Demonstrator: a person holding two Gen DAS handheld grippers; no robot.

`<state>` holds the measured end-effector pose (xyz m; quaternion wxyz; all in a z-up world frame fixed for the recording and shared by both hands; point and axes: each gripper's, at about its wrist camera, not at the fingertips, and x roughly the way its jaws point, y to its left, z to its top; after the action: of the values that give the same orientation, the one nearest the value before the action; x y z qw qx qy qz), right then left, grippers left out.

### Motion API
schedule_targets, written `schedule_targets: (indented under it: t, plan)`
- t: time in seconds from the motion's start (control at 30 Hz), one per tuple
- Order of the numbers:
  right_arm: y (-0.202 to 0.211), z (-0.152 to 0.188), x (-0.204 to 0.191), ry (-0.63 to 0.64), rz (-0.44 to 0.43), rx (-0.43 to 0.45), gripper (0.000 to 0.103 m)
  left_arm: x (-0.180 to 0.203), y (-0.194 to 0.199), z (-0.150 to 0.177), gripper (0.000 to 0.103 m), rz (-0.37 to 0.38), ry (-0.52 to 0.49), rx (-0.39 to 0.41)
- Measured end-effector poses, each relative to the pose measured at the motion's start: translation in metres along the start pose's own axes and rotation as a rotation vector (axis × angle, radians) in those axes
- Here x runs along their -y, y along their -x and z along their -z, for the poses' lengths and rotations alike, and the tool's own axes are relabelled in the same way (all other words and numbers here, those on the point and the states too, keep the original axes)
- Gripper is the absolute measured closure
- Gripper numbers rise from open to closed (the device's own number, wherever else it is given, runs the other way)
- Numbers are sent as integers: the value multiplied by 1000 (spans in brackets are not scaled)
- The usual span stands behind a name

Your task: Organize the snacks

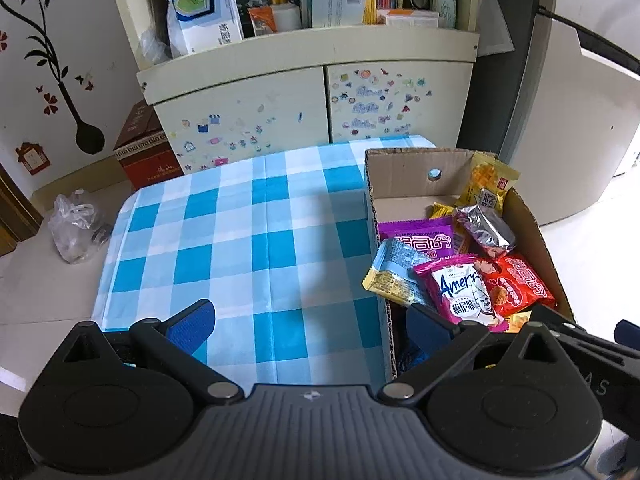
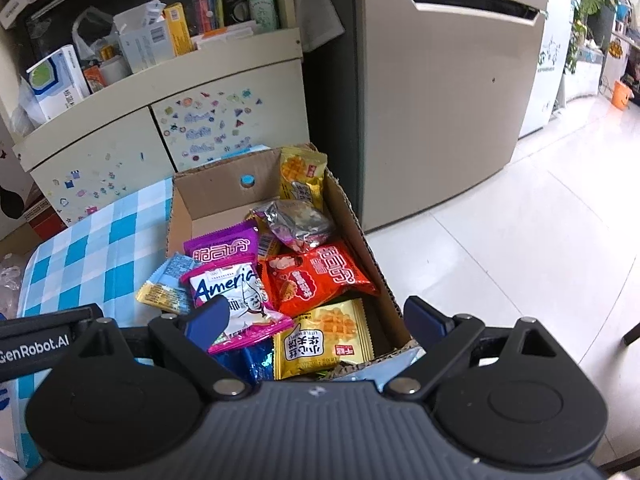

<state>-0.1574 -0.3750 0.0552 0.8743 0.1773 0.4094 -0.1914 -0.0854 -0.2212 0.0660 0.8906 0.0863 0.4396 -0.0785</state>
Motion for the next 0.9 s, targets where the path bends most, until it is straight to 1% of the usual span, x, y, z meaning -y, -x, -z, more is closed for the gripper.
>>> schedule_targets:
  t: [0.2, 0.3, 0.4, 0.6, 0.73, 0.9]
  plan:
    - [-11, -5, 2, -14, 8, -38, 9, 4, -11, -7, 0, 6, -7, -46]
    - [-14, -8, 0, 3, 25, -37, 9, 5, -17, -10, 0, 7, -9, -62]
    - [-18, -9, -2, 18, 43, -37, 9, 7, -20, -11, 0, 1, -17, -69]
    - [-27, -13, -3, 23, 46, -64, 9, 6, -31, -14, 0, 15, -7, -98]
    - [-31, -13, -6, 29, 54, -75, 9, 8, -35, -15, 0, 3, -24, -102]
    - [-37, -13, -6, 25, 47, -87, 9, 6, -39, -16, 0, 7, -21, -109]
